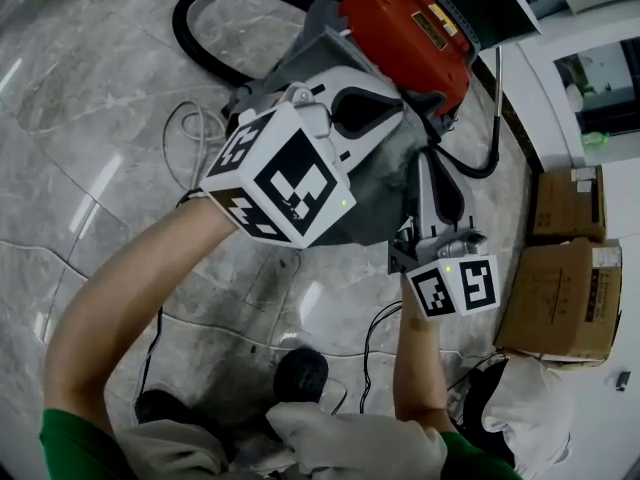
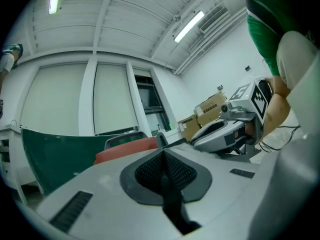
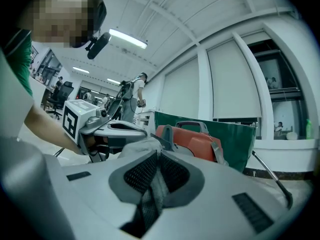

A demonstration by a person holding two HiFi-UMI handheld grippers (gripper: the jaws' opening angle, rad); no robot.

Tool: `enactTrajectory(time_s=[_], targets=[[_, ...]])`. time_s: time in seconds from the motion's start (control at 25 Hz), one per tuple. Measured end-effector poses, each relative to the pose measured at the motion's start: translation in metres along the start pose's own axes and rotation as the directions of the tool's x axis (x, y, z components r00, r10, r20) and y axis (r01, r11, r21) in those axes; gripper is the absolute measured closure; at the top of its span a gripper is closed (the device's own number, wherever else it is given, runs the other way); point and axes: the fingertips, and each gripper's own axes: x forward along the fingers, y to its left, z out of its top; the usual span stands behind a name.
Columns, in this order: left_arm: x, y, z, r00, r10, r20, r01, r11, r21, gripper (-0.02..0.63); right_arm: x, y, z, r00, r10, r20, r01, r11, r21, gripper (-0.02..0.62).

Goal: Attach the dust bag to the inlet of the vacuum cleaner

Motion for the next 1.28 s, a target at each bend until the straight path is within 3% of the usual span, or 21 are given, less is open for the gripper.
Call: enactTrajectory(time_s=[0.16, 0.52, 0.72, 1.0, 1.16, 1.28], targets=[[-0.001, 0.001, -0.002, 0.998, -0.055, -0.001, 0.055, 0.998, 0.01, 0.601, 0.0, 0.002, 0.0, 0.999, -0.021, 0.042, 0.021, 1.0, -0.001, 0.568], [-0.002, 0.005, -0.002, 0.992, -0.095, -0.083, 0.086, 0.99, -0.115, 0.601, 0.001, 0.0, 0.0, 0.997, -0.071, 0.042, 0.071, 0.997, -0.011, 0.568], [-0.014, 0.008, 0.021, 0.984, -0.104, -0.148, 0.067, 0.97, -0.235, 0.601, -0.014, 0.0, 0.018, 0.993, -0.073, -0.093, 0.078, 0.996, 0.051, 0.568], [-0.045, 0.026, 0.107, 0.958, -0.117, -0.262, 0.018, 0.936, -0.352, 0.601, -0.034, 0.018, 0.116, 0.971, -0.015, -0.24, 0.049, 0.99, 0.136, 0.568], [-0.069, 0.047, 0.184, 0.942, -0.123, -0.314, -0.016, 0.915, -0.404, 0.601, -0.043, 0.029, 0.204, 0.961, 0.033, -0.274, 0.017, 0.984, 0.178, 0.568], [-0.086, 0.067, 0.247, 0.936, -0.084, -0.34, -0.081, 0.893, -0.444, 0.601, -0.053, 0.032, 0.276, 0.957, 0.055, -0.284, 0.007, 0.977, 0.212, 0.568]])
